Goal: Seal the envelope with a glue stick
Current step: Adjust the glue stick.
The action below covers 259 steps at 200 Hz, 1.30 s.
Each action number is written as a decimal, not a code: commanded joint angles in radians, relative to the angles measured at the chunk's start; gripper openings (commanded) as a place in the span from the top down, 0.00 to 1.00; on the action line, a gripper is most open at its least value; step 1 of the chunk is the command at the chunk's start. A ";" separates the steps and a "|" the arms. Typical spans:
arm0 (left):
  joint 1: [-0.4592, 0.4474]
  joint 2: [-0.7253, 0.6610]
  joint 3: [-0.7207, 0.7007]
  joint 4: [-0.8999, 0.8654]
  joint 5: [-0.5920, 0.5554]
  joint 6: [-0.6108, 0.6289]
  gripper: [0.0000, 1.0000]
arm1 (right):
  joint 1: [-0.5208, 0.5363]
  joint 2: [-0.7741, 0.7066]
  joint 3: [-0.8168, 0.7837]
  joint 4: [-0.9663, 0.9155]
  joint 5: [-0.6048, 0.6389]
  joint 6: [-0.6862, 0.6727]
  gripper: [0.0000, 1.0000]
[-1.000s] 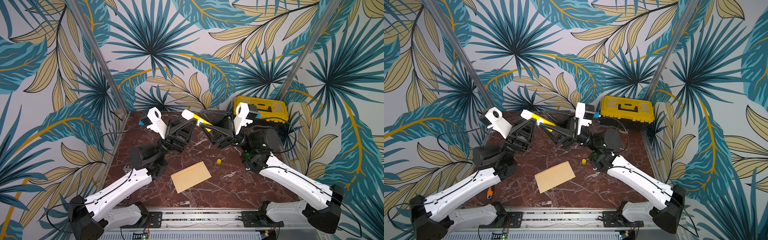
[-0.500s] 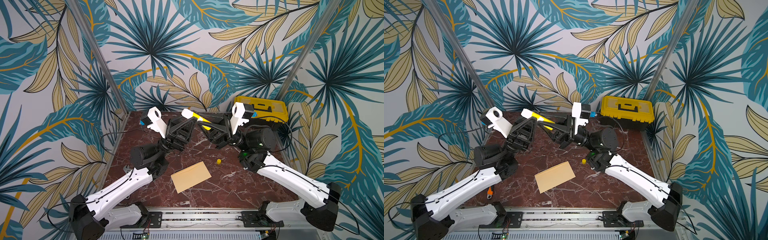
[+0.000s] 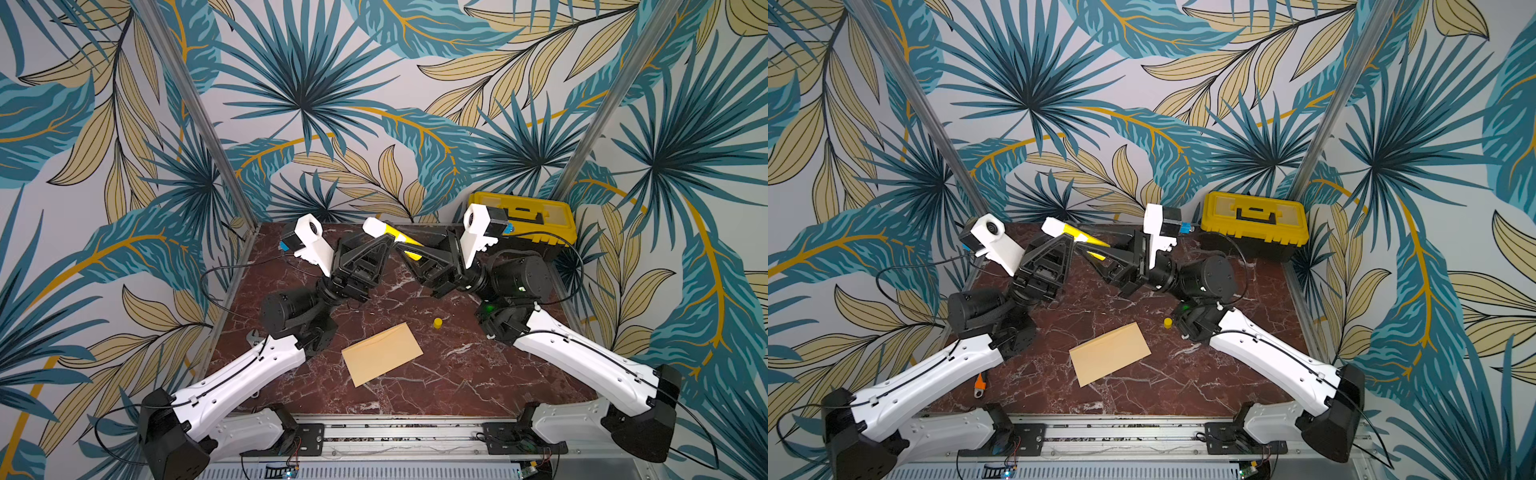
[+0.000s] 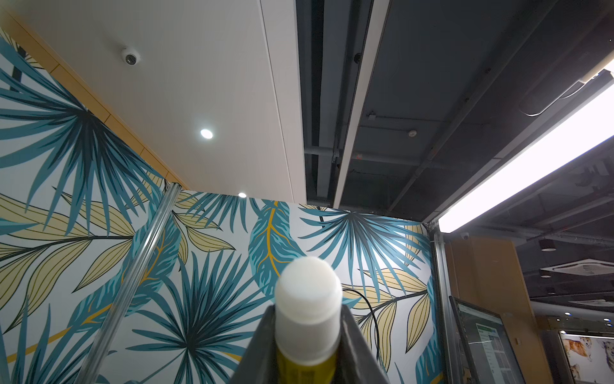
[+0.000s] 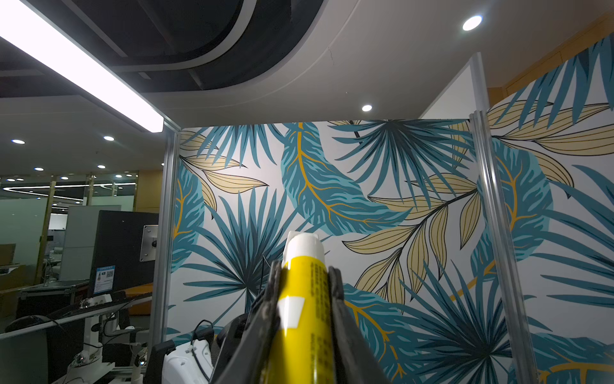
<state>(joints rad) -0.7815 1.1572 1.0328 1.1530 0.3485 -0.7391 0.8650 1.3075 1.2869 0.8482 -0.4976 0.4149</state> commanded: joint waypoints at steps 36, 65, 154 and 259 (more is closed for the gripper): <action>0.000 -0.014 0.027 0.023 0.014 0.018 0.83 | 0.006 -0.004 -0.004 0.021 0.008 0.020 0.65; -0.001 -0.016 0.020 0.028 0.007 0.020 0.83 | 0.005 -0.001 -0.001 0.020 0.007 0.023 0.76; -0.001 -0.015 0.012 0.039 0.006 0.035 0.84 | 0.005 0.003 -0.001 0.015 0.008 0.053 0.85; 0.000 -0.064 -0.042 -0.057 -0.056 0.090 0.35 | 0.005 -0.050 -0.030 -0.020 0.051 -0.001 1.00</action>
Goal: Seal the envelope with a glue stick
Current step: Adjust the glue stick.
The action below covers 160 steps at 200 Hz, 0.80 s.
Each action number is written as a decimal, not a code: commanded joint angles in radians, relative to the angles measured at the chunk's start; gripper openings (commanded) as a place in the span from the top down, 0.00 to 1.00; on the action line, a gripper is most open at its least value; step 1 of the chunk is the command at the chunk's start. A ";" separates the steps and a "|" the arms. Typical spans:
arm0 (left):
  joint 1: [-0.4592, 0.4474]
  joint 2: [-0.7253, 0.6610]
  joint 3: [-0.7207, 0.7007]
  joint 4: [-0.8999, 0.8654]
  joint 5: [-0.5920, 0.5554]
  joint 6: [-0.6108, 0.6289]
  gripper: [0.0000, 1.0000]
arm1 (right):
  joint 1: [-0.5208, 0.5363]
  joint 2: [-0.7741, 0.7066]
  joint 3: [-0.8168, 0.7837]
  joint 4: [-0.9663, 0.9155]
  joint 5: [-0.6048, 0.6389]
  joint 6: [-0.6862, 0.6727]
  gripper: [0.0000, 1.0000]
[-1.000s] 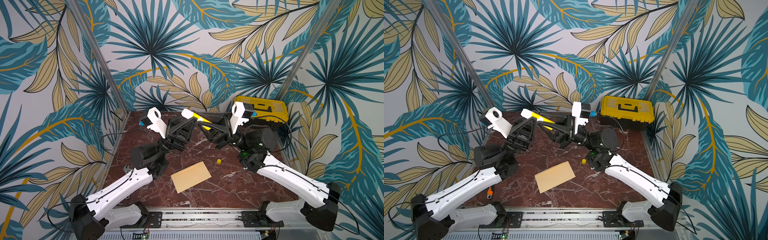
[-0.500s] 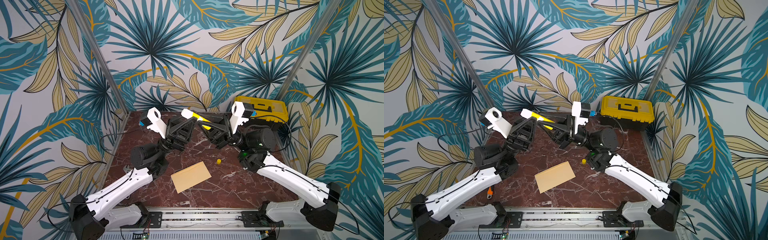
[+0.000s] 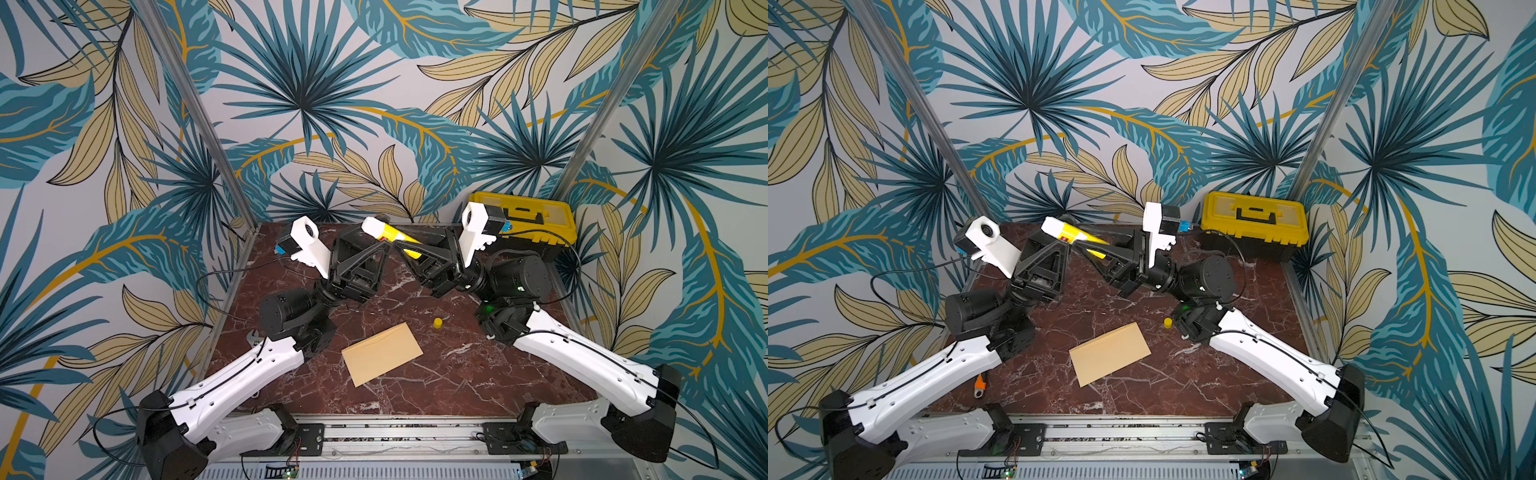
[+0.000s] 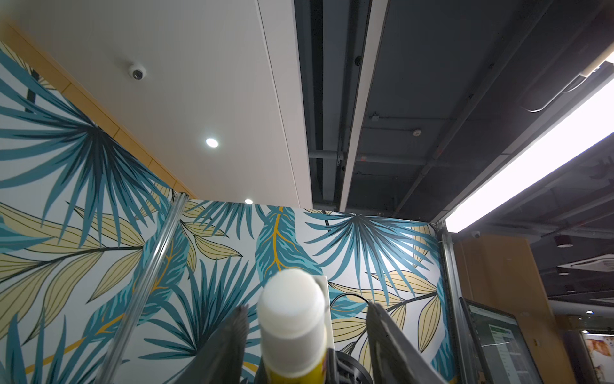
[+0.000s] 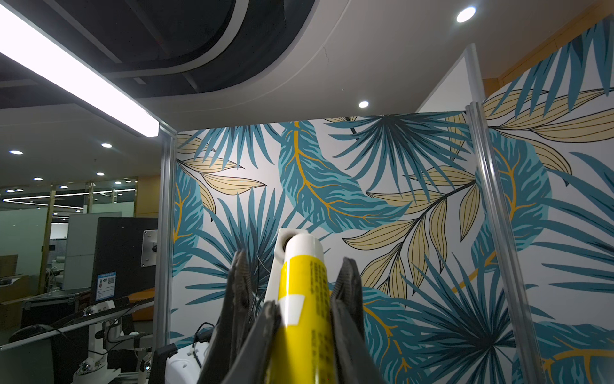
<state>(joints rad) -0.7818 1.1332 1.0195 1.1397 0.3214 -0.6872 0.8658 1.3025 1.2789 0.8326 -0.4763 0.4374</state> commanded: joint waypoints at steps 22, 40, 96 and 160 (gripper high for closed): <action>0.001 -0.084 -0.057 -0.114 -0.061 0.079 0.32 | 0.005 -0.078 -0.039 -0.045 0.063 -0.058 1.00; 0.002 -0.139 -0.095 -0.214 -0.106 0.120 0.30 | 0.004 -0.115 -0.054 -0.097 0.111 -0.097 1.00; 0.036 -0.284 -0.095 -0.797 -0.223 0.271 0.28 | 0.004 -0.243 -0.059 -0.472 0.416 -0.248 1.00; 0.066 -0.197 0.056 -1.568 -0.307 0.446 0.27 | 0.004 -0.316 -0.016 -0.969 0.816 -0.284 1.00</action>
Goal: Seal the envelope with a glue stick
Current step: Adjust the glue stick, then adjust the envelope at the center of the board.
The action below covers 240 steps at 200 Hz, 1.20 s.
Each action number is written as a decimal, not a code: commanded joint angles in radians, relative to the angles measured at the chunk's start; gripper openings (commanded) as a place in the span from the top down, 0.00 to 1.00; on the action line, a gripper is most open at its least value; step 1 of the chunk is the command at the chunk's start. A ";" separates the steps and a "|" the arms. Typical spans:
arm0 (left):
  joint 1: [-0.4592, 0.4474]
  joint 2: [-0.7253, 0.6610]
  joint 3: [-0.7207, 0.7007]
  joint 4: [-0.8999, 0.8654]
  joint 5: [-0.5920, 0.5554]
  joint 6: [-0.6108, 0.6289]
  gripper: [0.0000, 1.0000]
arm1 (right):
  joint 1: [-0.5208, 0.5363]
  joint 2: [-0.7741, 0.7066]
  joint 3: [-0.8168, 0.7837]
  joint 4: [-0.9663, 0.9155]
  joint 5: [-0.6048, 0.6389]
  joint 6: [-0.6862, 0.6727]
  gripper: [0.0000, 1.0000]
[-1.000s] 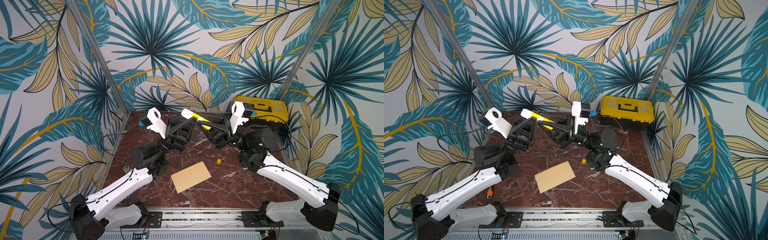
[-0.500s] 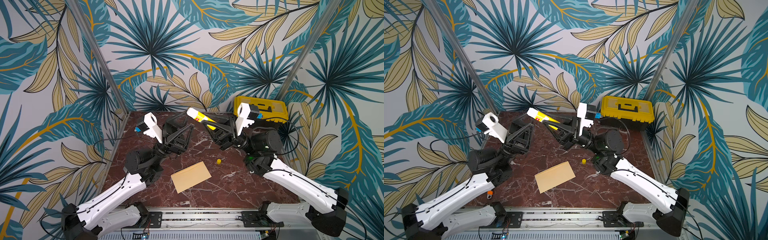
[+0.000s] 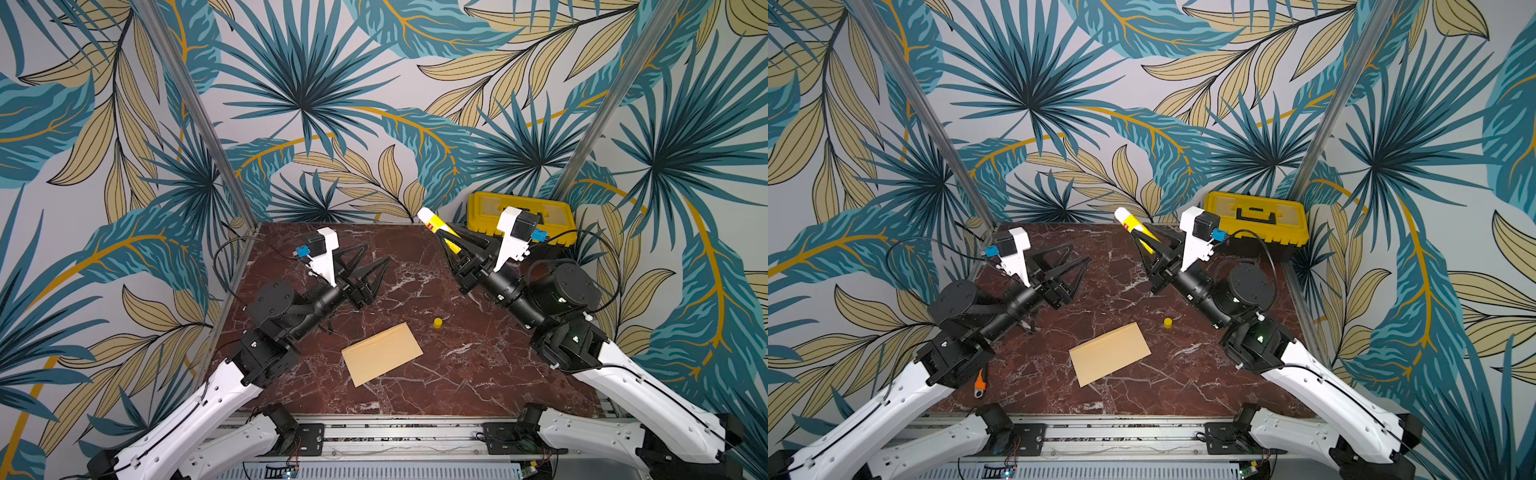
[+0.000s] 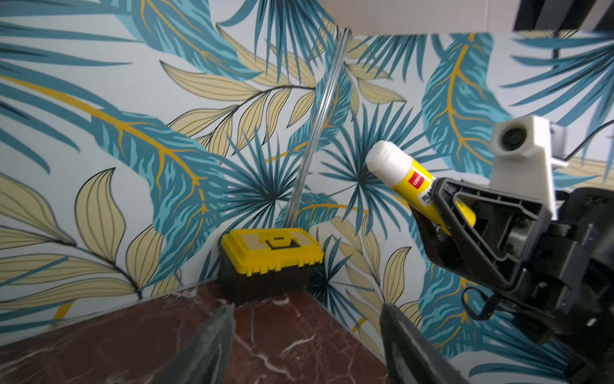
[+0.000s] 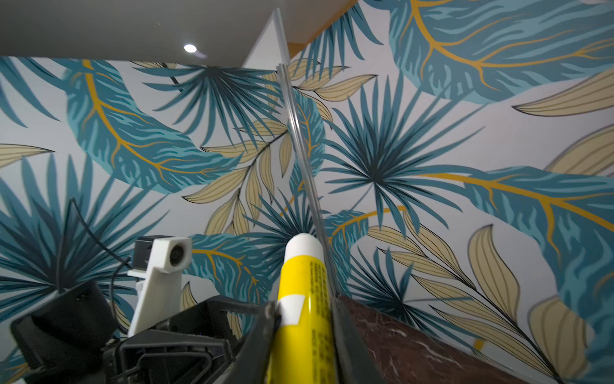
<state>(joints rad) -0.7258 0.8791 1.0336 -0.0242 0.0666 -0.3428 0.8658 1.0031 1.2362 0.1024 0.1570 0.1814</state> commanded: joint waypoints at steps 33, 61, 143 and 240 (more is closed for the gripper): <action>0.024 0.225 0.056 -0.649 -0.038 0.154 0.32 | 0.003 -0.009 0.042 -0.429 0.223 0.007 1.00; 0.059 0.344 0.014 -0.670 0.019 0.186 0.41 | 0.002 -0.022 0.031 -0.522 0.263 0.031 1.00; 0.068 0.754 0.175 -0.842 0.033 0.427 0.50 | 0.001 -0.083 0.012 -0.532 0.300 0.024 1.00; 0.068 0.871 0.167 -0.755 0.012 0.390 0.71 | 0.002 -0.084 0.006 -0.521 0.299 0.019 1.00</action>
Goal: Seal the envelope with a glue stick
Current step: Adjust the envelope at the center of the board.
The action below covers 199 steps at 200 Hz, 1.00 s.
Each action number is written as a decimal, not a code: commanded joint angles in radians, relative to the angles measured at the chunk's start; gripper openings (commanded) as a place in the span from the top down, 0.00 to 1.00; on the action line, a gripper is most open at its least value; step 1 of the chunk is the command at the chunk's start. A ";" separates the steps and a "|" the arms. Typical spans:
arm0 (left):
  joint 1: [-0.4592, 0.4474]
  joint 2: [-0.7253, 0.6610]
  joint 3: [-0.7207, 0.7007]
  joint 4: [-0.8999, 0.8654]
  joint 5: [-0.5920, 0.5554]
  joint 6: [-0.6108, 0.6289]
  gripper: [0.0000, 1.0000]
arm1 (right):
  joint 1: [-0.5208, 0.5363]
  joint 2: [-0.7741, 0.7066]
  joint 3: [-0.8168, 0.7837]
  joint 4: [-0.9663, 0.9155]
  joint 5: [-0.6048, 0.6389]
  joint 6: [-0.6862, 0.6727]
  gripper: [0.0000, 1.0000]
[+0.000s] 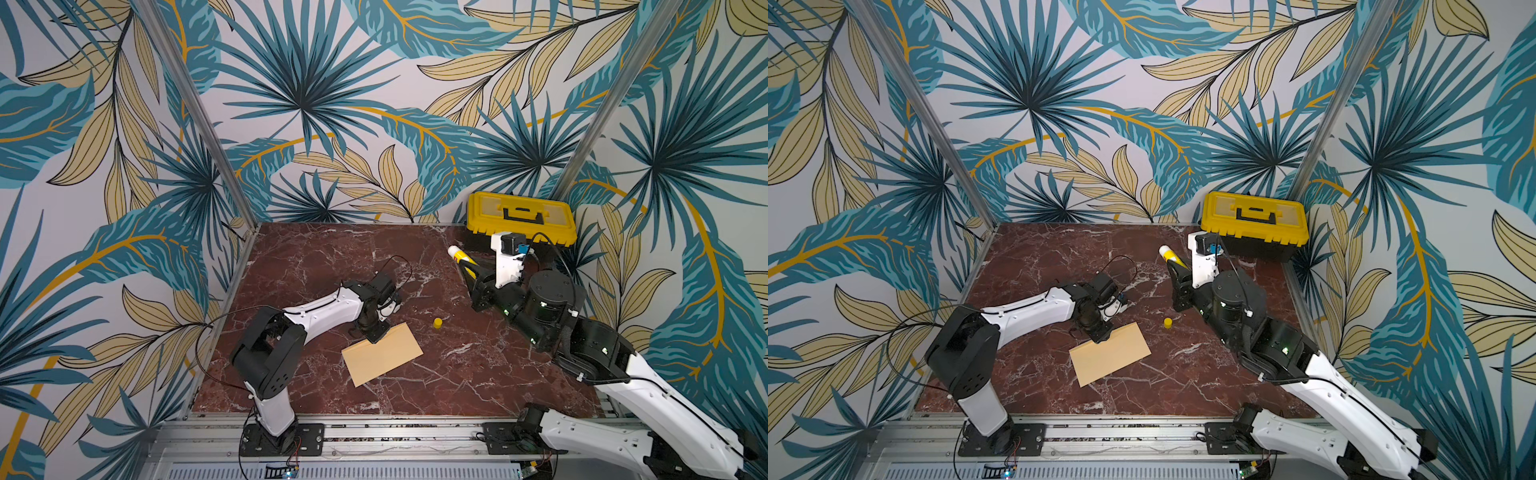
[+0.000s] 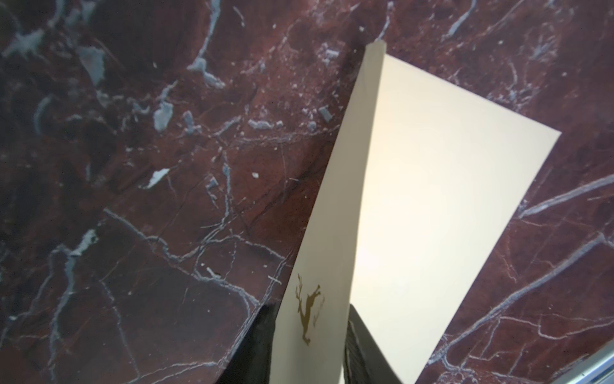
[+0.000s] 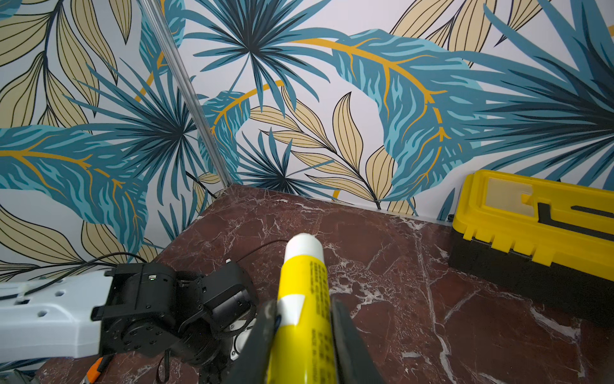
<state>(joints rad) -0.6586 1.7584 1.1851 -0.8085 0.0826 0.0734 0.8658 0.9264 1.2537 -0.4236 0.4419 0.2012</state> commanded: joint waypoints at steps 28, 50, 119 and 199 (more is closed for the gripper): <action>0.006 -0.016 0.000 0.051 0.043 -0.092 0.77 | 0.001 0.005 -0.007 -0.020 0.010 0.003 1.00; 0.007 -0.038 -0.028 0.085 0.079 -0.157 0.81 | 0.002 0.029 0.015 -0.066 0.003 0.010 1.00; 0.025 -0.092 -0.129 0.227 0.180 -0.354 0.86 | -0.016 0.186 0.153 -0.292 -0.139 0.017 1.00; 0.096 -0.121 -0.303 0.478 0.346 -0.498 0.80 | -0.054 0.515 0.340 -0.567 -0.442 0.117 1.00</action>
<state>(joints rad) -0.5869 1.6585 0.9257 -0.4461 0.3500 -0.3702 0.8196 1.3602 1.5593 -0.8677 0.1036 0.2550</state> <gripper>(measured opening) 0.186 0.267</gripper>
